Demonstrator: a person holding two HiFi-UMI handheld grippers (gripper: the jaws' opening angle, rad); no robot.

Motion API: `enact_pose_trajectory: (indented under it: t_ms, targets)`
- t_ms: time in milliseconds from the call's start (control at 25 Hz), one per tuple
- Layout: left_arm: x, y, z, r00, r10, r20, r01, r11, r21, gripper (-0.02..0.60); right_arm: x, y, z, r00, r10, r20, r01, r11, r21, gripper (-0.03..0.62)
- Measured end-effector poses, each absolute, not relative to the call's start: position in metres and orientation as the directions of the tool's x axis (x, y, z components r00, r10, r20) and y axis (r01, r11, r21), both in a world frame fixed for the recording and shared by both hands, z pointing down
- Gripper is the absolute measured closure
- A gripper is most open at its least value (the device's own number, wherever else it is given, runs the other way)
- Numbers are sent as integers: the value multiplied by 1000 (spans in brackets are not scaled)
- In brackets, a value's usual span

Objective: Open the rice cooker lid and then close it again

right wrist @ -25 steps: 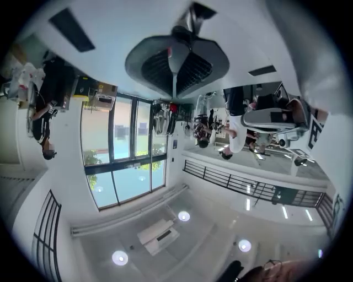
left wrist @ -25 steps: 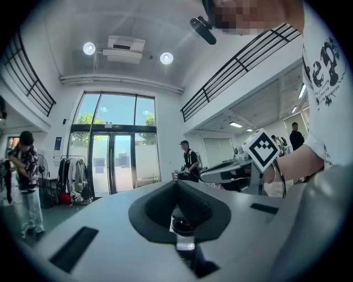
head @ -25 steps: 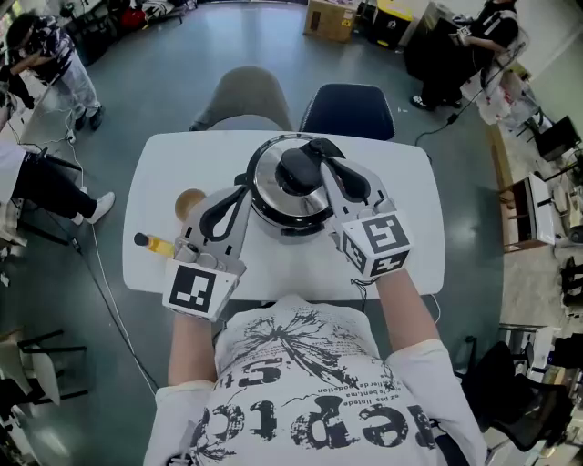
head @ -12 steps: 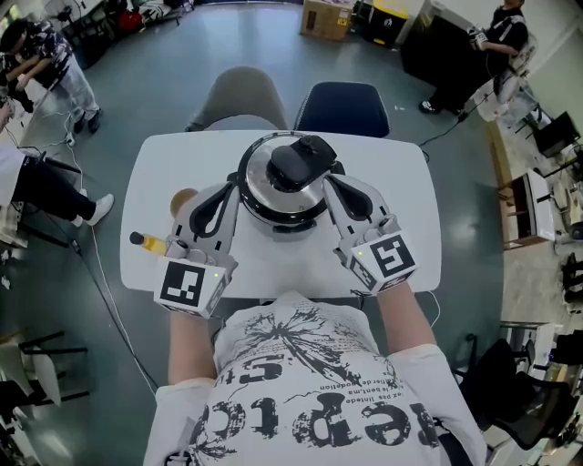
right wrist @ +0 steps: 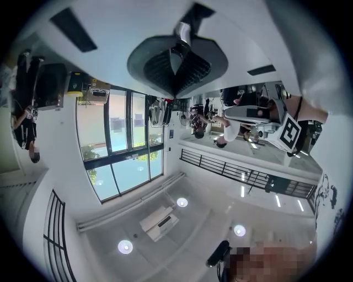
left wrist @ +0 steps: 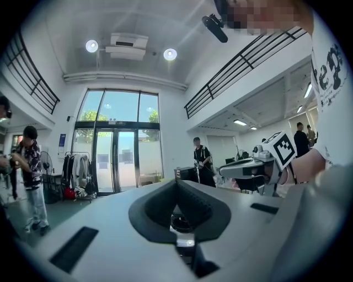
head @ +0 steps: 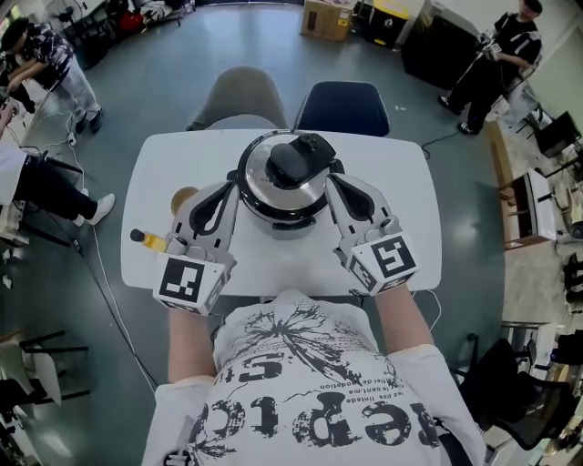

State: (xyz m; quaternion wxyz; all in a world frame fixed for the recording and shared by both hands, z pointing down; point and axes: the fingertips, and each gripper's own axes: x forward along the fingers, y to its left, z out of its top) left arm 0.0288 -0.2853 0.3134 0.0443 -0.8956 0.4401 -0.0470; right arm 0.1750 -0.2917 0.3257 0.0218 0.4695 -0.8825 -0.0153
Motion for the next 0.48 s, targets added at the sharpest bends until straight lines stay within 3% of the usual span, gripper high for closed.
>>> enact_pose_trajectory:
  t_ms: [480]
  targets:
    - [27, -288, 312, 600, -799, 50, -790, -601, -126, 568, 170, -293, 329, -566, -823, 37, -821, 567, 56, 582]
